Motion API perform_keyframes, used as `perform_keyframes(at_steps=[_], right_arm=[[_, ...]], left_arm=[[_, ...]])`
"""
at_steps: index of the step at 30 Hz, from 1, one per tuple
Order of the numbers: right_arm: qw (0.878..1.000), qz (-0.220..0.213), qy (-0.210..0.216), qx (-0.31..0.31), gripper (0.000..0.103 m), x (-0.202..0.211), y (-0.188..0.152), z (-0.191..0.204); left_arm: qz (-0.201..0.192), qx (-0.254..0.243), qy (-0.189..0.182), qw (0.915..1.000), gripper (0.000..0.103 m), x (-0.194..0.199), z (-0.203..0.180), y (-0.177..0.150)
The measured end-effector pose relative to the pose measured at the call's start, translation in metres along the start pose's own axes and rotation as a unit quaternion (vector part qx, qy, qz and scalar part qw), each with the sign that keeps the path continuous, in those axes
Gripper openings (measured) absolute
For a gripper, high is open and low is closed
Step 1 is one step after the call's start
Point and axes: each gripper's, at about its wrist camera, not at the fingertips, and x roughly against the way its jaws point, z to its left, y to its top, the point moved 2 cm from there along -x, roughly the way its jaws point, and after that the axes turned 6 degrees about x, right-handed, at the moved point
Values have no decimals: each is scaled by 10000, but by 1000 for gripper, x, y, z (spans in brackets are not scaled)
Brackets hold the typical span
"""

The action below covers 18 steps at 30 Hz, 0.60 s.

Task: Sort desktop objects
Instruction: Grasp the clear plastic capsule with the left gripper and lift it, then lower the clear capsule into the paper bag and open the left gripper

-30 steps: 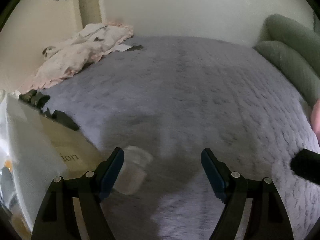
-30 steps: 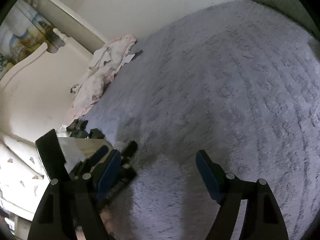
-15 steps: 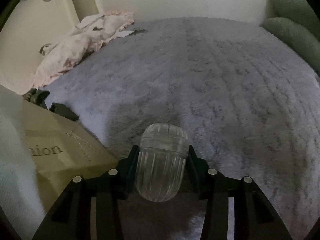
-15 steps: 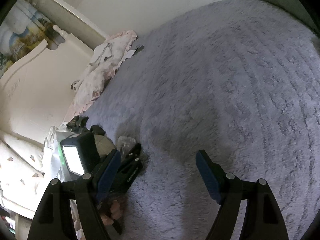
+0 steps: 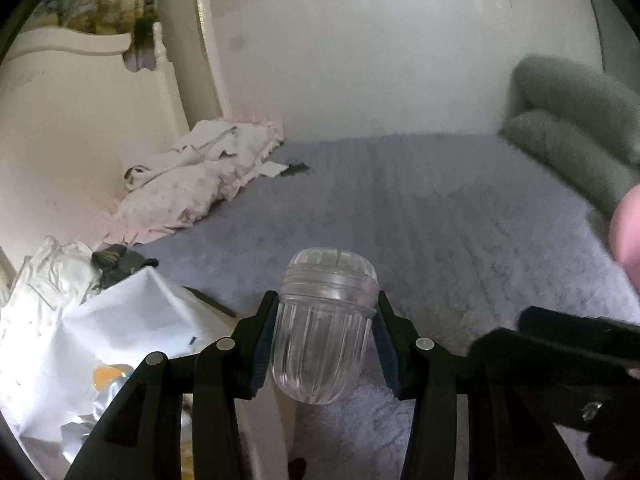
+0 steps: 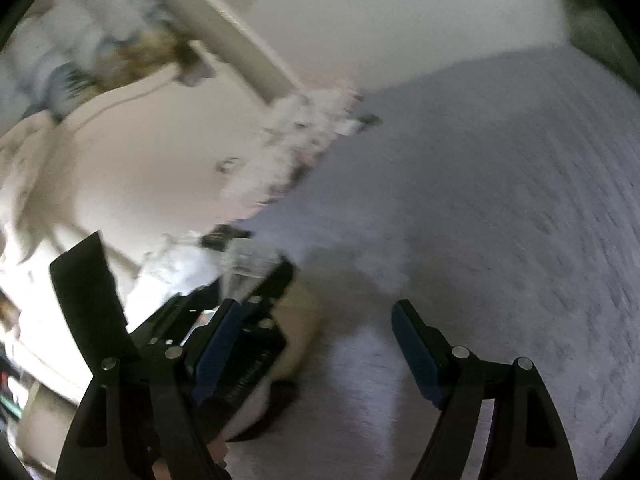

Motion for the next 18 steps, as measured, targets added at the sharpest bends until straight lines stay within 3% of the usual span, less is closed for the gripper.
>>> perform_keyframes(at_steps=[2, 6, 13, 15, 18], right_arm=[[9994, -236, 154, 186, 76, 5, 1, 19], [9964, -562, 372, 507, 76, 4, -3, 46], [9894, -773, 941, 794, 76, -20, -18, 77], [9881, -676, 922, 1028, 75, -31, -25, 91], [9872, -787, 521, 1285, 76, -38, -32, 103]], left_arm=[[-120, -12, 10, 9999, 46, 14, 9, 4], [-233, -208, 389, 9988, 46, 33, 25, 4], [57, -77, 922, 9957, 46, 38, 70, -4], [188, 53, 1045, 9943, 46, 34, 85, -8], [589, 233, 1302, 9895, 46, 13, 101, -16]])
